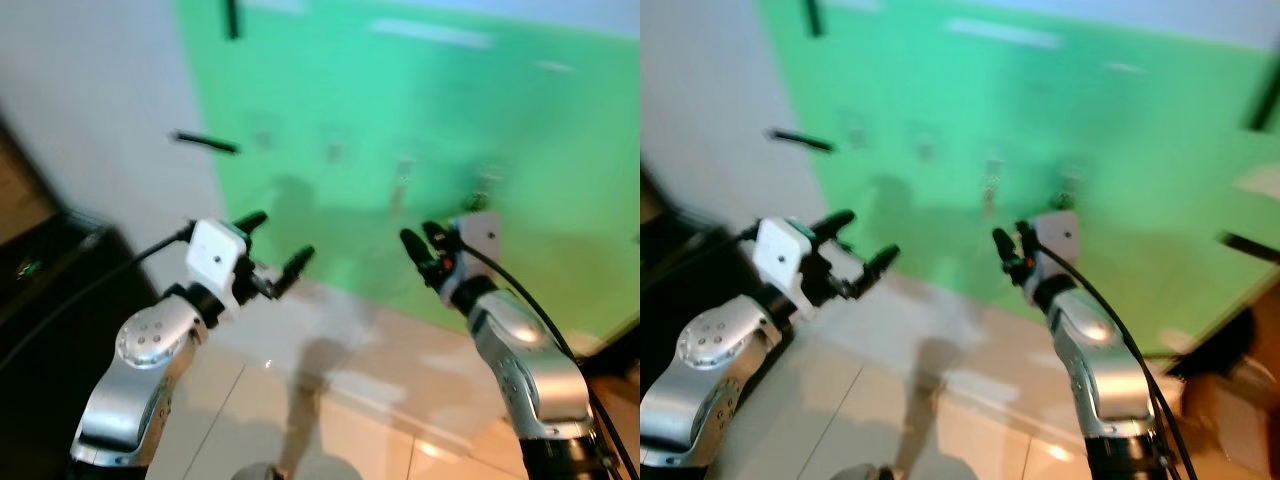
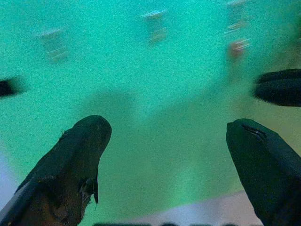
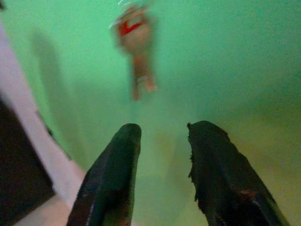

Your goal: Hang keys on a hook

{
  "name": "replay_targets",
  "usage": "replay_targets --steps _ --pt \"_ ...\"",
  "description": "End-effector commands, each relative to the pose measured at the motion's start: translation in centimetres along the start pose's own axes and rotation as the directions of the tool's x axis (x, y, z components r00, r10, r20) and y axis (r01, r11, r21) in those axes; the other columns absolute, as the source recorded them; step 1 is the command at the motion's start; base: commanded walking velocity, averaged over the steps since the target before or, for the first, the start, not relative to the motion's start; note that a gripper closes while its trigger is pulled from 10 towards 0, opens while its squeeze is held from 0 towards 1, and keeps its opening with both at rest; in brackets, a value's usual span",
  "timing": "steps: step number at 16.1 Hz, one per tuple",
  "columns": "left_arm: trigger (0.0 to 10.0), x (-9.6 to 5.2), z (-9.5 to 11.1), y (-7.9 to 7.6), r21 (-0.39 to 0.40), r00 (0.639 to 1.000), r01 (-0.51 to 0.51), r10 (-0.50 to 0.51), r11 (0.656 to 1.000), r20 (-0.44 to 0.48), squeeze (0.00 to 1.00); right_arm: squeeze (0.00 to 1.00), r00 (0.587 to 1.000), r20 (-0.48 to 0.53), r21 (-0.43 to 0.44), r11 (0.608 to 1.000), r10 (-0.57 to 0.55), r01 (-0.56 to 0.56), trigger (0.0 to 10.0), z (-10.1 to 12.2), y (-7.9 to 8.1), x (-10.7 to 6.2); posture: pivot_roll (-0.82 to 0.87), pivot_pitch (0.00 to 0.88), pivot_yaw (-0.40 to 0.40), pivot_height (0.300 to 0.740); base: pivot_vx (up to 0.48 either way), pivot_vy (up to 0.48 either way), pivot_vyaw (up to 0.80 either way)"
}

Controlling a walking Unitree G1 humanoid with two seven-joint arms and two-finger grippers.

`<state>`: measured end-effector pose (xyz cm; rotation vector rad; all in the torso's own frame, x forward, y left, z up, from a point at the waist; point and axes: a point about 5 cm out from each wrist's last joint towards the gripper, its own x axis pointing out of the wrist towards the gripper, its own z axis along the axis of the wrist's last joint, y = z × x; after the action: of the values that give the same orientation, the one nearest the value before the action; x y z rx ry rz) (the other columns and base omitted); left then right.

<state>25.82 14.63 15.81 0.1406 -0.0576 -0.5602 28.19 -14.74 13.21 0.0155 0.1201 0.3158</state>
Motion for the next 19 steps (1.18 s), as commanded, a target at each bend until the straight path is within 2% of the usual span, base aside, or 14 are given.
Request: replay_targets --steps 1,3,5,6,8,11,15,17,19 --pt "10.0 0.0 -0.3 0.6 0.016 0.998 -0.056 0.056 0.998 -0.016 0.07 1.0 1.0 0.014 -0.005 1.0 -0.004 0.004 10.0 0.0 0.1 0.1 0.04 0.0 0.03 0.74 0.0 0.0 0.8" --pt "10.0 0.4 -1.2 1.6 0.048 0.977 -0.21 0.212 0.977 -0.04 0.08 1.0 0.999 0.032 0.044 0.999 -0.032 0.031 10.0 0.0 0.0 0.1 0.05 0.0 0.027 0.74 0.0 0.0 0.8" --pt "10.0 0.2 -1.9 1.9 0.037 0.95 -0.3 0.302 0.953 -0.075 0.06 1.0 0.999 -0.011 0.078 0.996 -0.042 0.043 10.0 -0.5 0.0 0.1 0.04 0.0 0.028 0.74 0.0 0.0 0.8" --pt "10.0 0.1 -2.2 1.7 0.027 0.951 -0.29 0.292 0.957 -0.099 0.05 1.0 0.998 -0.025 0.099 0.994 -0.053 0.056 10.0 -0.7 -0.1 0.1 0.04 0.0 0.025 0.74 0.0 0.0 0.8" --pt "10.0 0.0 -2.7 1.2 0.069 0.954 -0.267 0.273 0.961 -0.124 0.04 1.0 0.995 -0.066 0.095 0.992 -0.076 0.082 10.0 -1.2 -0.5 -0.1 0.04 0.0 0.028 0.74 0.0 0.0 0.8" --pt "10.0 0.4 -3.0 0.7 0.073 0.95 -0.274 0.282 0.959 -0.133 0.06 1.0 0.998 -0.043 0.032 0.998 -0.049 0.05 10.0 -1.4 -0.3 -0.2 0.04 0.0 0.033 0.74 0.0 0.0 0.8" --pt "10.0 0.4 -2.9 0.8 0.068 0.949 -0.284 0.291 0.956 -0.121 0.05 1.0 0.998 -0.015 0.032 0.997 -0.069 0.069 10.0 -1.1 -0.3 -0.3 0.03 0.0 0.035 0.74 0.0 0.0 0.8" --pt "10.0 0.3 -2.9 0.7 0.058 0.949 -0.286 0.291 0.956 -0.121 0.05 1.0 0.995 -0.022 -0.036 0.995 -0.097 0.096 10.0 -1.0 -0.4 -0.2 0.03 0.0 0.032 0.74 0.0 0.0 0.66" --pt "10.0 0.3 -2.8 0.6 0.042 0.957 -0.266 0.269 0.963 -0.113 0.1 1.0 0.993 -0.049 0.0 0.994 -0.111 0.111 10.0 -1.3 -0.4 -0.2 0.04 0.0 0.028 0.74 0.0 0.0 0.0"
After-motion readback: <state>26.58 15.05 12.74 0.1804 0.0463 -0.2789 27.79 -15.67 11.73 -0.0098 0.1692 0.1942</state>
